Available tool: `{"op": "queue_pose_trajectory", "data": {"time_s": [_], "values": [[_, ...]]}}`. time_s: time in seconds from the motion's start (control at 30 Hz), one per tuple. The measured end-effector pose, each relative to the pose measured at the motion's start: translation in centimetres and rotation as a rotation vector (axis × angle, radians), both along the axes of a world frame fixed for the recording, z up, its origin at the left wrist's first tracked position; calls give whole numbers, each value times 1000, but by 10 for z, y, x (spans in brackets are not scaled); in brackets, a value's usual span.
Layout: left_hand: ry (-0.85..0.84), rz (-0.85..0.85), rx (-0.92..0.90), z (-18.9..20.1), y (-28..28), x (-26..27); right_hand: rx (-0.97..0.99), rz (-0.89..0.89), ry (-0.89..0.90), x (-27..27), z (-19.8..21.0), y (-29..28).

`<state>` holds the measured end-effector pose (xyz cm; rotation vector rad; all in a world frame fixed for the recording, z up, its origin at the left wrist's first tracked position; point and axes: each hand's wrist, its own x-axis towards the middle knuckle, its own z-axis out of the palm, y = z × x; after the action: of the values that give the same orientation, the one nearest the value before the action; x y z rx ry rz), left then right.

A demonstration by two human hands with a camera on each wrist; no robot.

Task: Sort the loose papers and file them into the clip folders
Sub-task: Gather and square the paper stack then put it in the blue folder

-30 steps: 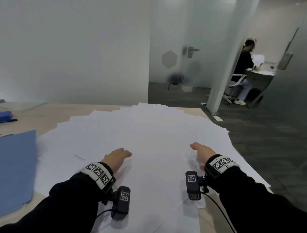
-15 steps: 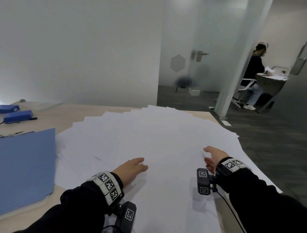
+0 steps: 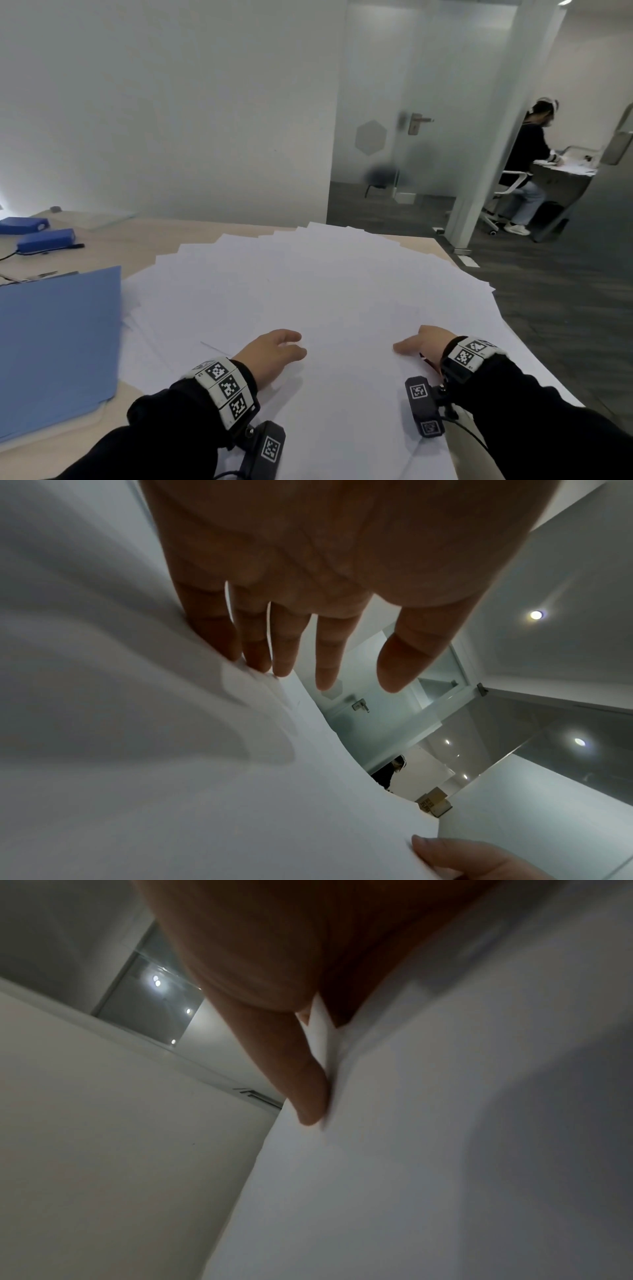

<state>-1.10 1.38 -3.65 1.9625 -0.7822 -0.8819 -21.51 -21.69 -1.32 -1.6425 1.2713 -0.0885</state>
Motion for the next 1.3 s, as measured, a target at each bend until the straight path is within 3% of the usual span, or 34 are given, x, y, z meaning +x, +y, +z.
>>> {"op": "queue_pose_trajectory", "data": {"time_s": [0.23, 0.4, 0.6, 0.73, 0.83, 0.97, 1.03, 1.17, 1.3], "values": [[132, 179, -39, -10, -8, 7, 20, 38, -68, -4, 4, 14], [159, 98, 63, -10, -14, 1, -81, 36, -31, -1, -20, -11], [-11, 28, 111, -2, -21, -7, -93, -22, -73, -1, -2, 11], [-40, 73, 143, -1, -18, -6, -36, -71, -148, -4, -13, 9], [75, 88, 159, 2, -15, -5, -1, -60, -154, -8, -36, -9], [219, -105, 183, 6, -15, -14, -3, -65, -136, -13, -62, -32], [155, -122, 190, 6, -16, -19, 11, -94, -154, -14, -66, -37], [1, -101, 176, 4, -19, -15, 132, -197, -172, -24, -29, -6], [-51, 9, 137, 2, -13, 9, 226, -213, -164, -33, -25, -6]]}}
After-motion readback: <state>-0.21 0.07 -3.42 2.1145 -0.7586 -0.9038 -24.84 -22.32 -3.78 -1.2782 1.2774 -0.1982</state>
